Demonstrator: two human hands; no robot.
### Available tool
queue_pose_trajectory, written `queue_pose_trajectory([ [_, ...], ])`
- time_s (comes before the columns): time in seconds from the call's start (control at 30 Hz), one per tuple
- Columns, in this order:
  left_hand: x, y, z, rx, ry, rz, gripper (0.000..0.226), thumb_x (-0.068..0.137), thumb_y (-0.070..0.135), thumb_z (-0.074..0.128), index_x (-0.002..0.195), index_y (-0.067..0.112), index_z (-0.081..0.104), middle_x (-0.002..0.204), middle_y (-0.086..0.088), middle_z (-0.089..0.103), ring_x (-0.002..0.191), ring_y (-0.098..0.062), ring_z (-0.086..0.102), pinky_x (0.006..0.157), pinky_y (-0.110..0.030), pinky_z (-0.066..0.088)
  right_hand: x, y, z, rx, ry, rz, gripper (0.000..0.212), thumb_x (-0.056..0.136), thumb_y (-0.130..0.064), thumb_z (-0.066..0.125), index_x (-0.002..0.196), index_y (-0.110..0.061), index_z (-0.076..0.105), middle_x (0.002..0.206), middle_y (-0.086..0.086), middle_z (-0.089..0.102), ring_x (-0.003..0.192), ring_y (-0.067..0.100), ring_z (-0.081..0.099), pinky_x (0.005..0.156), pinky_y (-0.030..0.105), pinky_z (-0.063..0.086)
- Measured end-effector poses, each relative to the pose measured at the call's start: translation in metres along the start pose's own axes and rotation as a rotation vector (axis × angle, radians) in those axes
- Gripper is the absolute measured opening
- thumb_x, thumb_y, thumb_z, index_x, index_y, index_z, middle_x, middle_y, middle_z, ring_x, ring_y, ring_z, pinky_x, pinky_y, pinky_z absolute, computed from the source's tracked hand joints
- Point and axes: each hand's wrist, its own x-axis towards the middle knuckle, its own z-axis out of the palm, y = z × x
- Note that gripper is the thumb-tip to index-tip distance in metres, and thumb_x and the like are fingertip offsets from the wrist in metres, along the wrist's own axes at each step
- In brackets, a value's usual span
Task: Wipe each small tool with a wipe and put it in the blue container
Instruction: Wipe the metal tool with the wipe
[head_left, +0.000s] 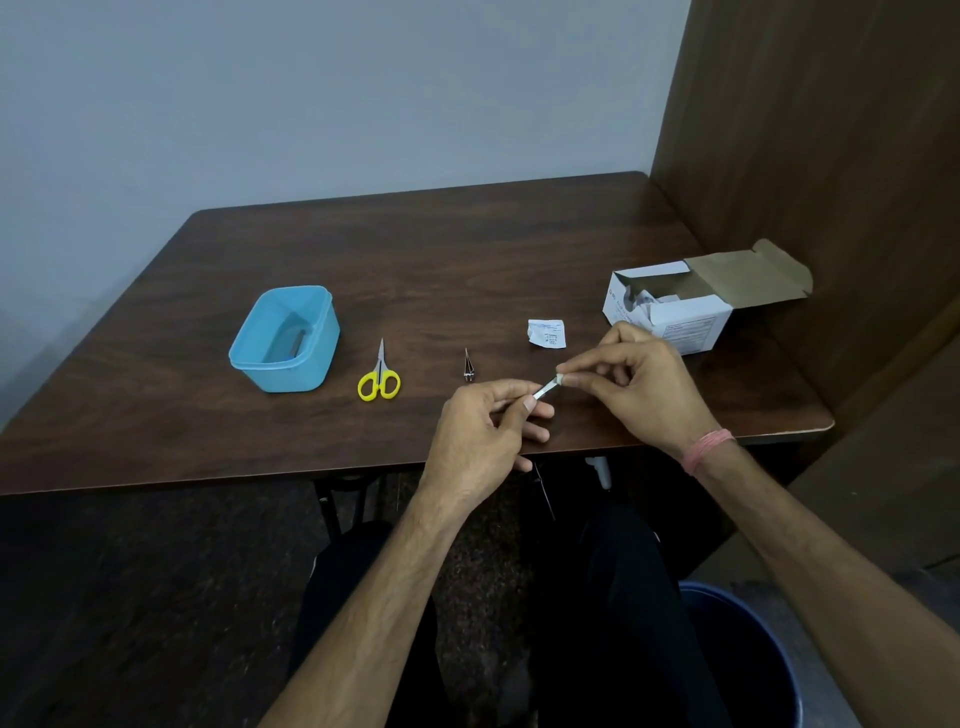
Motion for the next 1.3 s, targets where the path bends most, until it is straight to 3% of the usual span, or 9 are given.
queue_pose_trajectory([
  [0.43,0.002,0.003,0.001,0.007,-0.004,-0.001,0.021,0.116,0.014,0.06,0.125,0.019,0.078,0.104,0.004,0.086,0.086,-0.013,0.084,0.052,-0.024,0.06,0.001,-0.008,0.008,0.065,-0.048,0.025,0.015,0.087,-0.026,0.093,0.101,-0.031,0.089,0.088,-0.001,0.06,0.062,0.005,0.047,0.063,0.012,0.041],
  [0.6,0.002,0.004,-0.002,-0.027,-0.015,-0.009,0.024,0.117,0.015,0.059,0.133,0.014,0.077,0.11,0.003,0.086,0.088,-0.013,0.084,0.053,-0.024,0.061,0.001,-0.013,0.015,0.12,-0.035,0.024,0.015,0.086,-0.027,0.094,0.099,-0.031,0.089,0.088,0.004,0.061,0.061,0.006,0.046,0.064,0.012,0.039],
  [0.7,0.003,0.005,-0.003,-0.055,-0.025,-0.018,0.027,0.118,0.013,0.056,0.136,0.015,0.075,0.113,0.004,0.086,0.088,-0.012,0.084,0.053,-0.023,0.06,0.005,-0.012,0.015,0.136,0.067,0.076,0.015,0.084,-0.027,0.096,0.097,-0.031,0.089,0.081,-0.016,0.058,0.065,0.022,0.05,0.066,0.025,0.047],
  [0.8,0.004,0.004,-0.004,-0.065,-0.021,-0.024,0.027,0.118,0.012,0.055,0.138,0.012,0.073,0.113,0.003,0.086,0.086,-0.012,0.083,0.052,-0.022,0.06,0.004,-0.014,0.017,0.108,0.088,0.078,0.015,0.084,-0.026,0.096,0.096,-0.032,0.089,0.082,-0.019,0.061,0.067,0.033,0.053,0.066,0.038,0.051],
  [0.93,0.003,0.003,-0.004,-0.055,-0.032,-0.016,0.026,0.118,0.013,0.056,0.136,0.01,0.074,0.112,-0.001,0.085,0.085,-0.012,0.083,0.052,-0.023,0.06,-0.004,-0.023,0.024,0.116,0.011,0.048,0.013,0.085,-0.023,0.096,0.094,-0.029,0.088,0.091,0.001,0.067,0.055,0.009,0.04,0.056,0.016,0.038],
  [1.1,0.004,0.005,-0.007,-0.066,-0.052,-0.035,0.026,0.117,0.009,0.056,0.131,0.014,0.077,0.112,0.001,0.086,0.087,-0.013,0.083,0.053,-0.024,0.061,-0.002,-0.03,0.025,0.069,0.11,0.09,0.011,0.087,-0.013,0.093,0.093,-0.021,0.088,0.085,-0.006,0.06,0.067,-0.002,0.058,0.068,0.008,0.044],
  [1.17,0.005,0.004,-0.009,-0.072,-0.047,-0.038,0.025,0.116,0.009,0.056,0.129,0.014,0.077,0.111,0.001,0.086,0.088,-0.014,0.084,0.053,-0.024,0.061,-0.002,-0.031,0.027,0.08,0.096,0.089,0.012,0.087,-0.014,0.093,0.093,-0.022,0.087,0.083,-0.008,0.058,0.066,0.003,0.058,0.067,0.013,0.045],
  [1.27,0.005,0.002,-0.009,-0.051,-0.052,-0.022,0.026,0.116,0.008,0.056,0.132,0.012,0.076,0.114,0.0,0.085,0.09,-0.014,0.084,0.052,-0.023,0.061,-0.007,-0.032,0.031,0.089,-0.002,0.054,0.014,0.086,-0.019,0.095,0.092,-0.029,0.087,0.079,-0.015,0.057,0.067,0.032,0.058,0.066,0.038,0.053],
  [1.3,0.005,0.002,-0.009,-0.042,-0.058,-0.018,0.026,0.116,0.008,0.055,0.133,0.011,0.075,0.115,0.0,0.084,0.091,-0.014,0.084,0.051,-0.023,0.061,-0.007,-0.032,0.031,0.094,-0.016,0.05,0.014,0.086,-0.02,0.095,0.092,-0.03,0.087,0.078,-0.018,0.056,0.066,0.033,0.056,0.066,0.038,0.052],
])
